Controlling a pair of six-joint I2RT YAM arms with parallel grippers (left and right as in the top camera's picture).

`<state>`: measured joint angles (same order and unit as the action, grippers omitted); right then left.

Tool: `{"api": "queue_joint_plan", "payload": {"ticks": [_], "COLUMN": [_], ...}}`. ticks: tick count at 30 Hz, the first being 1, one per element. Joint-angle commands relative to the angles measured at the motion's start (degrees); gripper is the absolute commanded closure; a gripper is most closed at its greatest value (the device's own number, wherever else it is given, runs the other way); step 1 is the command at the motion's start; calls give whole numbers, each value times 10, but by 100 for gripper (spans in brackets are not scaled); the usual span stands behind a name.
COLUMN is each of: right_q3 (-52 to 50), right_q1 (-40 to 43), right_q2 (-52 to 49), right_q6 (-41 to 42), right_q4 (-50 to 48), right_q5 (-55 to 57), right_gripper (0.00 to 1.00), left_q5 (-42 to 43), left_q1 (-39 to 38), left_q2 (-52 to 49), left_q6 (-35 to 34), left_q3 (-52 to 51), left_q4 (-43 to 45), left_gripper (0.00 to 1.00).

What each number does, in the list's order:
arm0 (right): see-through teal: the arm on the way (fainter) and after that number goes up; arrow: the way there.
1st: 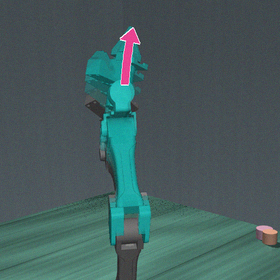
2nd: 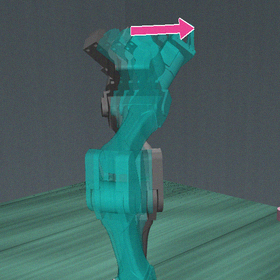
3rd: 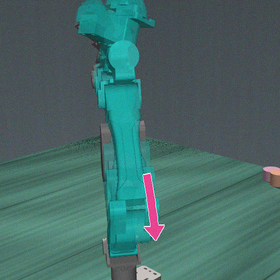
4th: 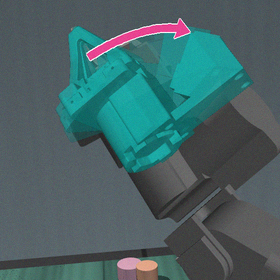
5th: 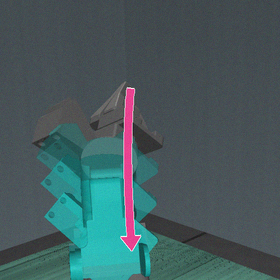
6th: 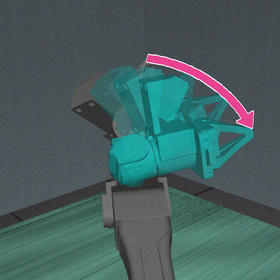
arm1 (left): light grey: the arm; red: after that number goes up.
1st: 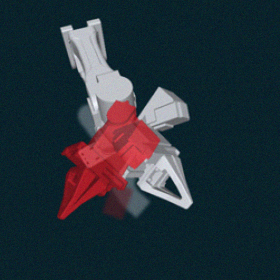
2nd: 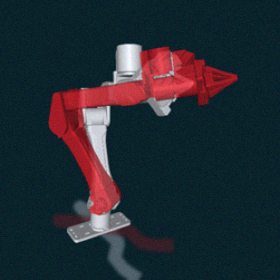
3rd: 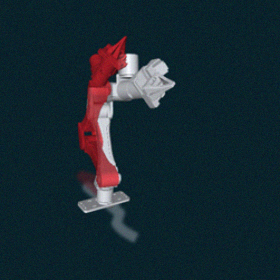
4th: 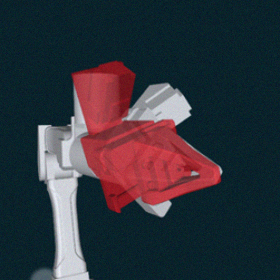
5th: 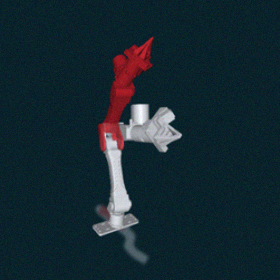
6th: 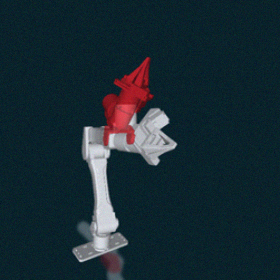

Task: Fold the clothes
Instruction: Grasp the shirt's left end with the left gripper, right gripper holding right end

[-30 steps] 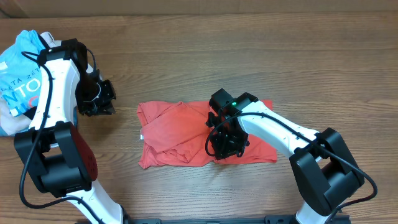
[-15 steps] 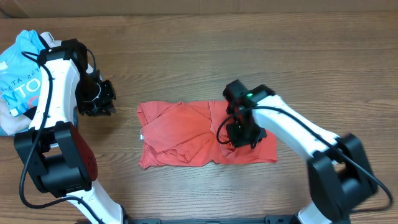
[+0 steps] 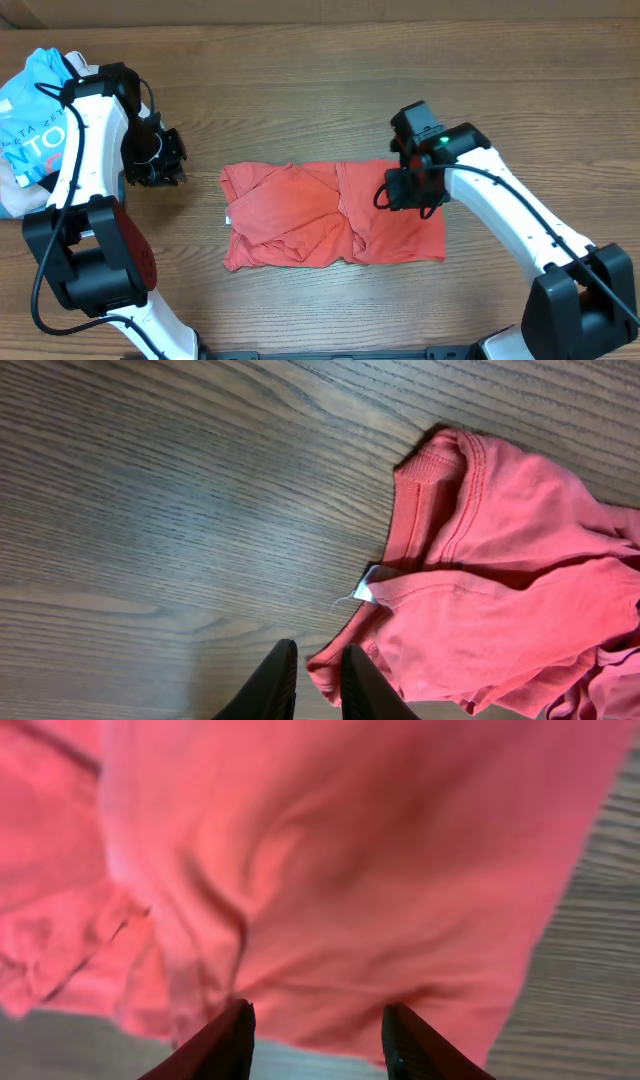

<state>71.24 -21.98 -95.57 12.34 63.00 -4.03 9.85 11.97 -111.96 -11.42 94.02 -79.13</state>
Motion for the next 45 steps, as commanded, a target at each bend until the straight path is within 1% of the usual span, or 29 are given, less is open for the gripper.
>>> {"api": "queue_joint_plan", "payload": {"ticks": [1,2,4,7,14,17,21,24,26,32,38,39,42,45], "right_q3": [-24,-33,-53,-81,-138,-148,-148,-148,-148,-148,-148,-148,-148,-148], "right_q1": [19,21,23,23,39,61,105,137,149,152,152,153,153,153], "right_q2": [0,-1,-8,-23,-58,-78,-88,-88,-88,-88,-88,-88,-88,-88], "right_q6": [9,2,-5,-5,-2,-3,-3,-3,-6,-7,-8,-8,-8,-8], "right_q4": [-13,-20,-34,-57,-154,-189,-212,-216,-214,-209,-210,-210,-209,-209], "right_q5": [-2,-8,-16,-16,2,33,57,57,57,54,53,53,53,53], "right_gripper": [60,63,65,65,65,63,62,62,62,62,61,61,60,58], "left_q5": [3,3,3,3,3,3,8,22,48,109,122,122,123,123], "left_q1": [-4,-4,-4,-4,-4,-4,-4,-4,-6,-26,-77,-87,-114,-135], "left_q2": [15,15,15,15,15,15,15,15,15,15,15,15,15,15], "left_q6": [11,11,11,11,11,11,11,16,27,55,128,130,127,109], "left_q3": [10,10,10,10,10,10,10,10,10,9,0,-5,-30,-72], "left_q4": [-2,-2,-3,-3,-7,-9,-14,-15,-14,-2,3,8,32,68], "left_gripper": [81,81,81,81,81,81,81,77,75,59,53,53,46,45]}}
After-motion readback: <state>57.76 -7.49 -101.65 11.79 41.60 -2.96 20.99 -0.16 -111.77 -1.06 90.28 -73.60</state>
